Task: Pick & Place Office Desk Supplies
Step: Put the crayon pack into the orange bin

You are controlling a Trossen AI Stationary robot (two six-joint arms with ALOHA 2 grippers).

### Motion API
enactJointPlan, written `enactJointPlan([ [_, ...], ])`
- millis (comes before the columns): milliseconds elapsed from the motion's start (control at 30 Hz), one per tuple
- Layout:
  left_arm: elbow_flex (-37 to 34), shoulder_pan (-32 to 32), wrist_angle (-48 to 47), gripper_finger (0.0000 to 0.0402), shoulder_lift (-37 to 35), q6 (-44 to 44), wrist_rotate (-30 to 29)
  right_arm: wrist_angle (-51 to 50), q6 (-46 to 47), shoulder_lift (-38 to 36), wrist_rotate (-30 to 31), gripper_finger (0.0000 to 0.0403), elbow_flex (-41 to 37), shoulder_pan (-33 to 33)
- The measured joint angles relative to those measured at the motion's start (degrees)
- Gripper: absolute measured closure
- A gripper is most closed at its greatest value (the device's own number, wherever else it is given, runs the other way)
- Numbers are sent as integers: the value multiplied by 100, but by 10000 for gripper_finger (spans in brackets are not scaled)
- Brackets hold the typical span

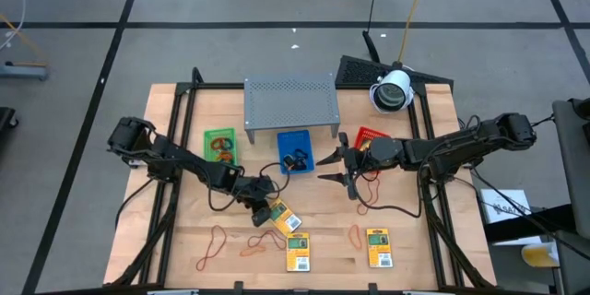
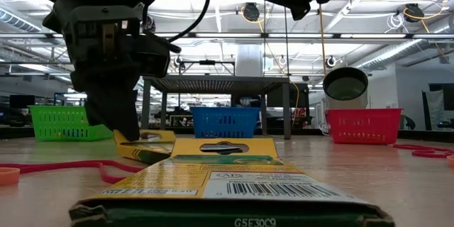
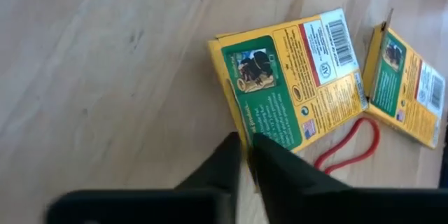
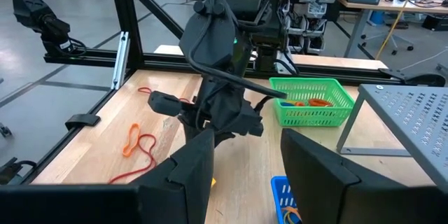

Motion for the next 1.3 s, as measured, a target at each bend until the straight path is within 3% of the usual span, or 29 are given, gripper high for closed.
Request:
enactJointPlan([
  [67, 0, -21, 2, 390, -2, 189, -25, 0, -1, 0, 2, 248, 0, 0],
  [367, 0, 101, 147, 398, -147, 506, 288, 60, 23, 0, 7, 248, 0, 0],
  [500, 0, 225, 211, 399, -658, 796, 256, 215, 193, 0, 9, 248, 0, 0],
  [733, 0, 522, 132, 400, -1932, 1639, -319, 472, 660, 0, 0, 248, 0, -2],
  [1033, 19, 966, 289, 401, -2578, 2176, -23, 476, 1111, 25, -3, 248, 0, -11],
  [1167, 344, 1142, -239, 401, -2525, 2307, 384, 473, 1278, 33, -7, 248, 0, -13],
  [1300, 1123, 1233, -1697, 401, -2406, 2721, 394, 441, 1351, 33, -7, 248, 0, -13],
])
